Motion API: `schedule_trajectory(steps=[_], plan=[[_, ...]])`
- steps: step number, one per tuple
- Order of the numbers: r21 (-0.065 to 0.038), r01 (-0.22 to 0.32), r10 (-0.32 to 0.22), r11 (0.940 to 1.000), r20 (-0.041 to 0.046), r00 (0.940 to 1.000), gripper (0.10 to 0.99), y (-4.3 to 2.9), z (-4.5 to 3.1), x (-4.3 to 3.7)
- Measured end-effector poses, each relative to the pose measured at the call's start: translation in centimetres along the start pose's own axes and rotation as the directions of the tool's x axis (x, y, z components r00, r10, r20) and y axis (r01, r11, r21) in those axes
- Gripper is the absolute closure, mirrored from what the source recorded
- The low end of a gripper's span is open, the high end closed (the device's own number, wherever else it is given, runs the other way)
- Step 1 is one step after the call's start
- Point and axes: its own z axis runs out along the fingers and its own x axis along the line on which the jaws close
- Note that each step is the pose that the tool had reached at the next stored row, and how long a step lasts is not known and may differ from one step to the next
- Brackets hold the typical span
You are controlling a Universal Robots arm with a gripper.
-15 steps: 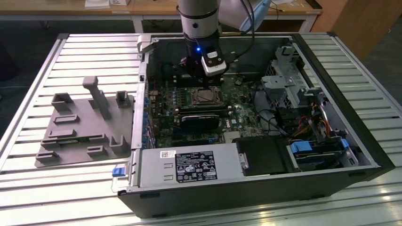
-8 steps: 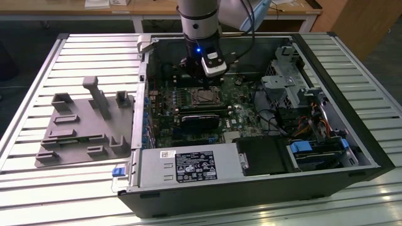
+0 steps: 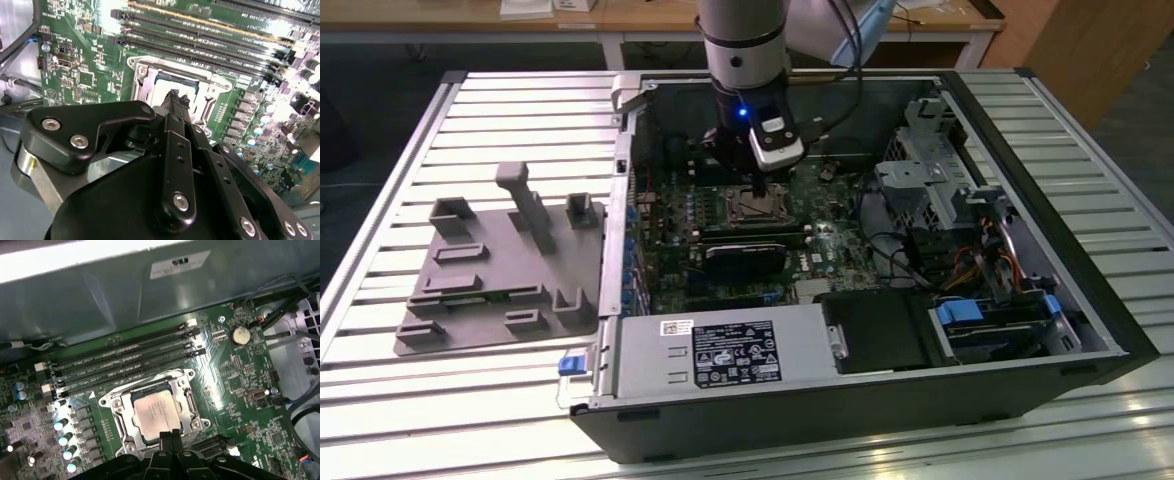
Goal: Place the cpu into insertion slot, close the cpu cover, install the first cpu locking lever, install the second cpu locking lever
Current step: 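Install the second cpu locking lever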
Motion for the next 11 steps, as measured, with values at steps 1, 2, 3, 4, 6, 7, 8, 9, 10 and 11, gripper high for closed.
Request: schedule_trajectory(steps=[1,2,3,4,6,7,8,9,10,11], plan=[[0.000,0.000,0.000,1.0000,0.0000,1.0000,0.984,-0.12,0.00,-0.04],[0.000,0.000,0.000,1.0000,0.0000,1.0000,0.984,-0.22,0.00,-0.07],[0.000,0.000,0.000,1.0000,0.0000,1.0000,0.984,-0.32,-0.01,-0.11],[0.000,0.000,0.000,1.0000,0.0000,1.0000,0.984,-0.41,-0.01,-0.14],[0.000,0.000,0.000,1.0000,0.0000,1.0000,0.984,-0.58,-0.01,-0.19],[0.000,0.000,0.000,1.0000,0.0000,1.0000,0.984,-0.67,-0.01,-0.22],[0.000,0.000,0.000,1.0000,0.0000,1.0000,0.984,-0.78,0.00,-0.26],[0.000,0.000,0.000,1.0000,0.0000,1.0000,0.984,-0.88,0.00,-0.29],[0.000,0.000,0.000,1.0000,0.0000,1.0000,0.984,-0.98,0.01,-0.32],[0.000,0.000,0.000,1.0000,0.0000,1.0000,0.984,-1.04,0.01,-0.34]])
